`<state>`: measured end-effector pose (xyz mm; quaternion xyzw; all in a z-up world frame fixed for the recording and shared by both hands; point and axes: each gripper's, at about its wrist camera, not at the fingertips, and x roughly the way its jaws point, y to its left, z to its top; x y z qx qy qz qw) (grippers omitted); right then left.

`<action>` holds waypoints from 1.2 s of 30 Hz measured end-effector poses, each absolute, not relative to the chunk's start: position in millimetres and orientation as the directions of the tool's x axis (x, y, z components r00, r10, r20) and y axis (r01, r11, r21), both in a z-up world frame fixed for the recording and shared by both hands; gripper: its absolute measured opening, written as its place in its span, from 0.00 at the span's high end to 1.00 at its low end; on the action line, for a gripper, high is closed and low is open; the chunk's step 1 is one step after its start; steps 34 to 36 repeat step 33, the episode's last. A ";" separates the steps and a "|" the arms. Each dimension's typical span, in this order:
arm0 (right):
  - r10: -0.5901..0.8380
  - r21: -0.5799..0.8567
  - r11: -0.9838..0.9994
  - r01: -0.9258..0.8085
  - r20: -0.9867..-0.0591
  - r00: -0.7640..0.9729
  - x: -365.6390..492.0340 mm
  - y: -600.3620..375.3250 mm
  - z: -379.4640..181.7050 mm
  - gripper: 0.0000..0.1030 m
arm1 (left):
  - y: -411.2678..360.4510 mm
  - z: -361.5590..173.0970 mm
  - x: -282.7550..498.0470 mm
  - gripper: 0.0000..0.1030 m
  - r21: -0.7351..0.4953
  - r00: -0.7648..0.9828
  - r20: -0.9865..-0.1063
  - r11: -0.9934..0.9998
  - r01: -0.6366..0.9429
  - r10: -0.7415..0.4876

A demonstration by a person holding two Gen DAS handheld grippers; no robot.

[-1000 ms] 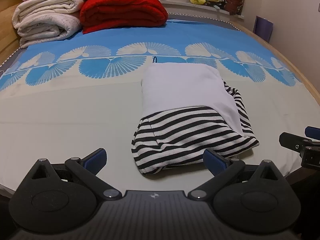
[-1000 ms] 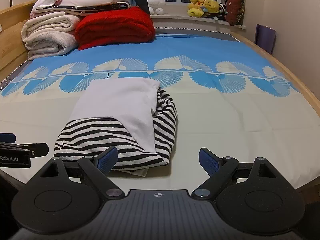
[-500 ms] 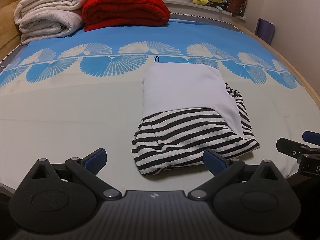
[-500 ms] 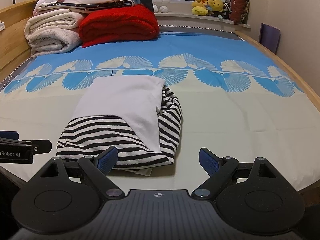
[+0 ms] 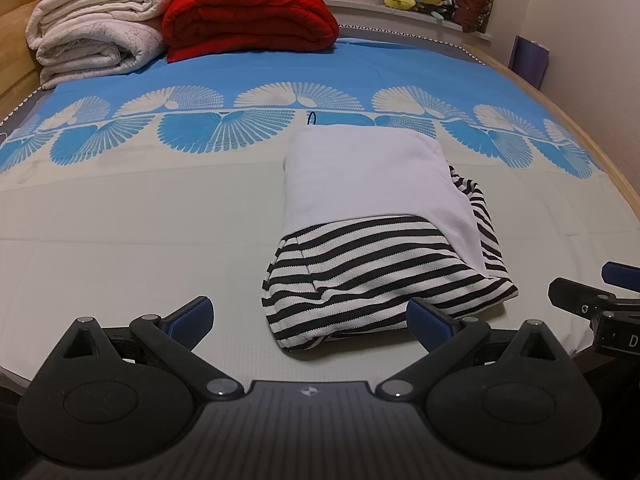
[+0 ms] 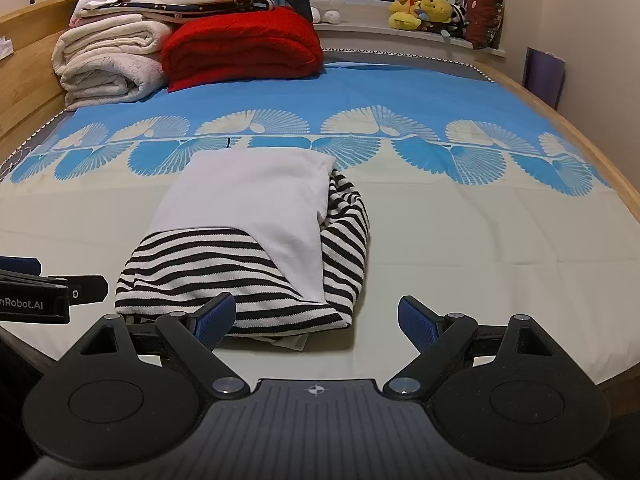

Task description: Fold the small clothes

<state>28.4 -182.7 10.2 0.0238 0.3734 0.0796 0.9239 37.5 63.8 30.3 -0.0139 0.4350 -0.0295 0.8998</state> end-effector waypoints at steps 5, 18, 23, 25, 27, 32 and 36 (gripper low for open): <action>0.165 0.104 0.986 -0.129 -0.687 0.708 28.4 -182.5 10.2 0.14 | 63.4 30.4 37.5 0.00 -0.051 0.620 -0.782 0.998 0.041 -0.065; 0.164 0.103 0.986 -0.128 -0.687 0.708 28.3 -181.9 10.5 0.14 | 64.3 30.4 37.7 0.00 -0.051 0.621 -0.780 0.997 0.053 -0.073; 0.165 0.103 0.986 -0.130 -0.687 0.708 28.1 -181.4 9.9 0.14 | 64.0 30.4 37.9 0.00 -0.050 0.623 -0.779 0.997 0.057 -0.075; 0.165 0.103 0.986 -0.130 -0.687 0.708 28.2 -181.4 9.9 0.14 | 64.0 30.4 37.9 0.00 -0.050 0.624 -0.777 0.997 0.062 -0.078; 0.165 0.103 0.986 -0.130 -0.687 0.707 28.1 -181.2 9.9 0.14 | 64.7 30.5 37.3 0.00 -0.049 0.626 -0.775 0.997 0.066 -0.080; 0.165 0.103 0.986 -0.130 -0.688 0.707 28.1 -181.2 9.8 0.14 | 64.9 30.3 36.6 0.00 -0.048 0.630 -0.772 0.996 0.079 -0.087; 0.165 0.103 0.986 -0.130 -0.687 0.707 28.1 -181.2 9.9 0.14 | 65.0 29.9 36.9 0.00 -0.049 0.628 -0.774 0.996 0.078 -0.087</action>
